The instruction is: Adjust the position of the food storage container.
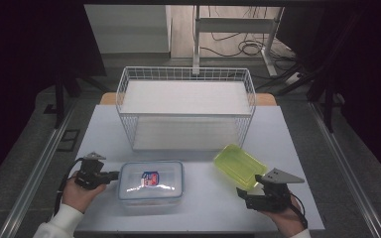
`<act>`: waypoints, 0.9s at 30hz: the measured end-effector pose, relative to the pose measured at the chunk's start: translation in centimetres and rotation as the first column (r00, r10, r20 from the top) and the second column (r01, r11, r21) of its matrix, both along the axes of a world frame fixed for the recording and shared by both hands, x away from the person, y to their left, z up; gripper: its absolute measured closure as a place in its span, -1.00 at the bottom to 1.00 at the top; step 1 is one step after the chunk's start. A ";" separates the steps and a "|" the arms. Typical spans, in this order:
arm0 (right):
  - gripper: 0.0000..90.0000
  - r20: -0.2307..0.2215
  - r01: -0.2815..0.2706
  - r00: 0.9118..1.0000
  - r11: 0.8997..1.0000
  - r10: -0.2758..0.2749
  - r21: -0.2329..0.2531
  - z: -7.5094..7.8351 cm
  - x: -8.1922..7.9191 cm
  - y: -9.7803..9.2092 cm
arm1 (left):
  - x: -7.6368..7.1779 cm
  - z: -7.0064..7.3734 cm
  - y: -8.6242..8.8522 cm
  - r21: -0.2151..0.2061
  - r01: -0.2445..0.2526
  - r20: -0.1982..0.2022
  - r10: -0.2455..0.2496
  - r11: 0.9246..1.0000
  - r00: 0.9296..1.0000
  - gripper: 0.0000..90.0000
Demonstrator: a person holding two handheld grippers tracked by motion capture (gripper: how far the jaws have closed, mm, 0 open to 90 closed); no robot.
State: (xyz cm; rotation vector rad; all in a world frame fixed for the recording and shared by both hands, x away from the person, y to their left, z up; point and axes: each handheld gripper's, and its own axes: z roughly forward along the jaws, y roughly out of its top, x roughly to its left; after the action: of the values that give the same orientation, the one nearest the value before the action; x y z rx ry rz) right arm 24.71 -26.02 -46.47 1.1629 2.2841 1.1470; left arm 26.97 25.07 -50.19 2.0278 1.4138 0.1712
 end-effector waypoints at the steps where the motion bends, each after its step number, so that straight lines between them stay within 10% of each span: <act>1: -0.60 0.000 -0.001 1.000 1.000 0.001 0.000 0.0 0.0 0.0 | 0.1 0.0 -0.7 0.002 0.012 0.001 -0.012 1.000 1.000 1.00; 27: -0.60 0.005 -0.005 1.000 1.000 0.005 0.010 0.2 0.3 0.3 | 1.3 0.2 -3.7 -0.019 0.059 0.003 -0.059 0.998 0.998 1.00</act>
State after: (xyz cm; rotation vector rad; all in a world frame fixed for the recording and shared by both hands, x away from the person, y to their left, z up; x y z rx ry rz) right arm 24.99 -25.73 -46.25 1.1577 2.2816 1.1636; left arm 28.29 21.33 -50.01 2.0501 1.3471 0.1343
